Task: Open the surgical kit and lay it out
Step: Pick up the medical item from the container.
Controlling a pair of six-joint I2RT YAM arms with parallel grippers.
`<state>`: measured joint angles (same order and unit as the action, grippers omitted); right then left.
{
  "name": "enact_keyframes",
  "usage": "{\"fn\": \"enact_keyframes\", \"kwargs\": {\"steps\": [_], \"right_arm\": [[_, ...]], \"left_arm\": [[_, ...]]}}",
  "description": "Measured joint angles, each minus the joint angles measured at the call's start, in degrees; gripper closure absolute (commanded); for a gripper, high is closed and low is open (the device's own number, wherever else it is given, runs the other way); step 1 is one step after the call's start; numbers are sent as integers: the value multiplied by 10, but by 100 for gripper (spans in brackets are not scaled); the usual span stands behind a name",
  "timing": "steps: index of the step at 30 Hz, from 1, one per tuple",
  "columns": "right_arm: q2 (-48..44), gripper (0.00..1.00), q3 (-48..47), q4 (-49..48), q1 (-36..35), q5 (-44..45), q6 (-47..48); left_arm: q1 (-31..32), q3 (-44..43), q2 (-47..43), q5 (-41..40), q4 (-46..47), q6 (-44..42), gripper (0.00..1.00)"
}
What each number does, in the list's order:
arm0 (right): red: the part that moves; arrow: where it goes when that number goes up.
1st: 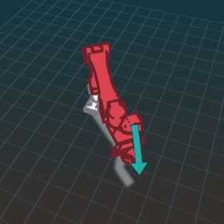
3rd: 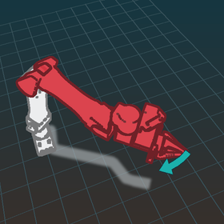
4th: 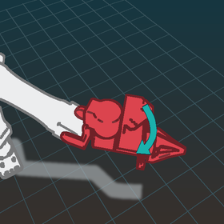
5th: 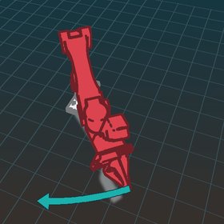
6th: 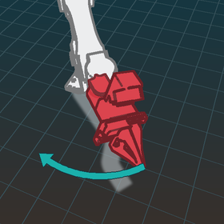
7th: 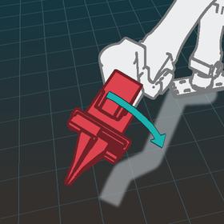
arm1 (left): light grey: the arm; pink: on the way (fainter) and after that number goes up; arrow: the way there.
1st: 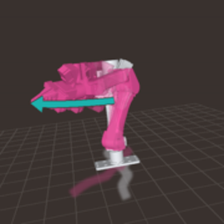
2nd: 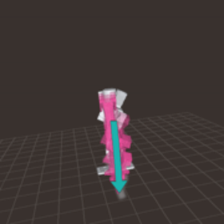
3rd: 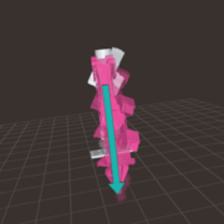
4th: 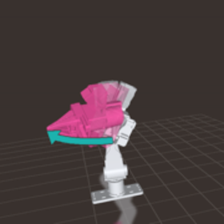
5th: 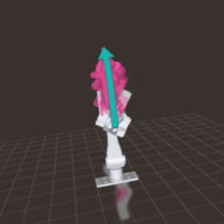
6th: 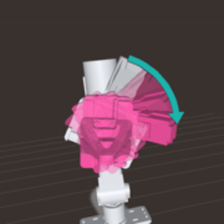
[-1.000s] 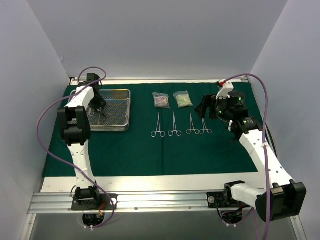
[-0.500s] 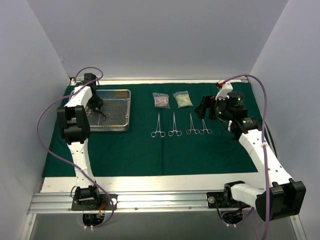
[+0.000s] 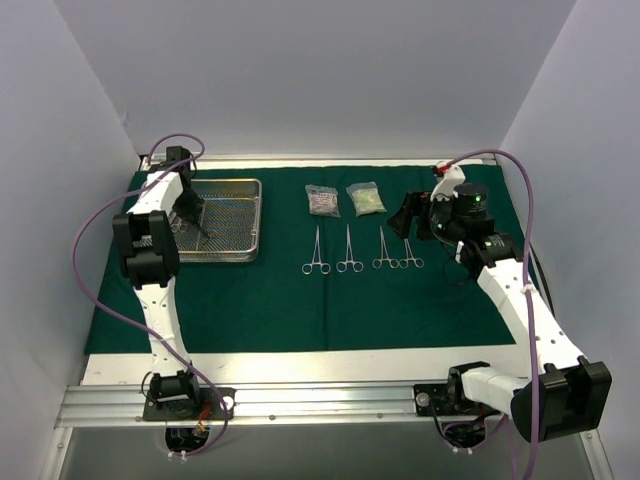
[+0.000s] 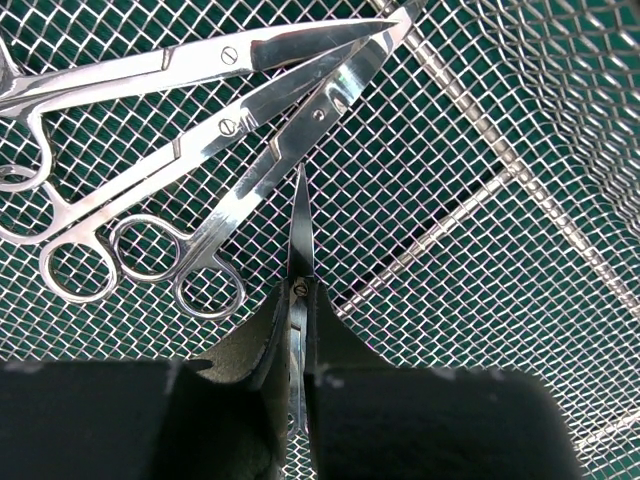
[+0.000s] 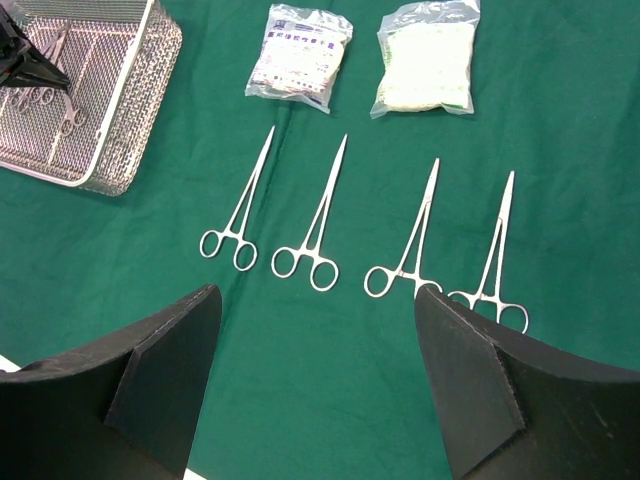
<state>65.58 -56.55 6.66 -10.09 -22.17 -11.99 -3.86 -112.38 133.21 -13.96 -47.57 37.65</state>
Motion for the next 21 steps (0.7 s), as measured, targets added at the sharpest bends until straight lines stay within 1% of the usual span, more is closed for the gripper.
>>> {"fn": "enact_keyframes", "kwargs": {"steps": [7, 11, 16, 21], "right_arm": [[0, 27, 0, -1, -2, -7, -2], [3, 26, 0, -7, -13, -8, -3], [17, 26, 0, -22, -41, -8, -8], [41, 26, -1, -50, -91, -7, -21]], "left_arm": [[4, 1, -7, 14, -2, -5, 98], [9, 10, -30, 20, -3, -6, 98], [12, 15, -68, 20, -3, -9, 98], [16, 15, -101, 20, -4, -15, 98]]}}
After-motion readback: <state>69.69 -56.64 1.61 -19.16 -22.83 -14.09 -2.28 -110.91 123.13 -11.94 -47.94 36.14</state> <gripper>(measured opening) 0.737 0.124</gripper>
